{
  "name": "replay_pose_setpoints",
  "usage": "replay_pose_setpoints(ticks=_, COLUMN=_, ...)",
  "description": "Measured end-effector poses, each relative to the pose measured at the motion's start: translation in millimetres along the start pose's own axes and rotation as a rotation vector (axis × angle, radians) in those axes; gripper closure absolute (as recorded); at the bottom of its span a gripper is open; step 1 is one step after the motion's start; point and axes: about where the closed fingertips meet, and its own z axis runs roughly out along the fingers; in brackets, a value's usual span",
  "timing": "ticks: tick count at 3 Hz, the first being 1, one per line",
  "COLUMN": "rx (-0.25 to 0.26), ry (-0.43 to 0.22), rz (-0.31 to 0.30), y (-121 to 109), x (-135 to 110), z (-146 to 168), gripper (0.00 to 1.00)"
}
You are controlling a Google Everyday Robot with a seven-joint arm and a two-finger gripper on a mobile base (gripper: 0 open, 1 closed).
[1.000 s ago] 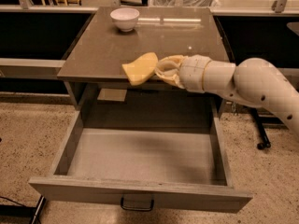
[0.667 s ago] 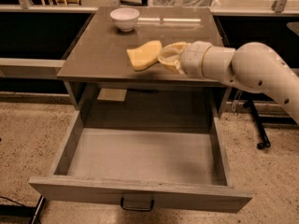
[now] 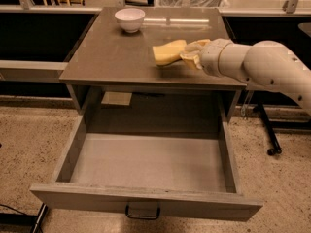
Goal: Pick sponge from top drawer and place on counter
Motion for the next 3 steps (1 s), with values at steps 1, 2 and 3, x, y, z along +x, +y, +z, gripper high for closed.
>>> replay_pose_setpoints(ticks=1, rx=-0.006, ry=-0.002, rz=-0.003, y=2, x=-1, z=0, gripper=0.11)
replay_pose_setpoints(ticks=2, rx=-0.028, ry=0.003, rz=-0.027, y=0, x=-6, z=-6, gripper=0.00)
replay_pose_setpoints(ticks=3, rx=-0.036, ry=0.024, rz=-0.086, y=-14, x=-32, z=-60, gripper=0.00)
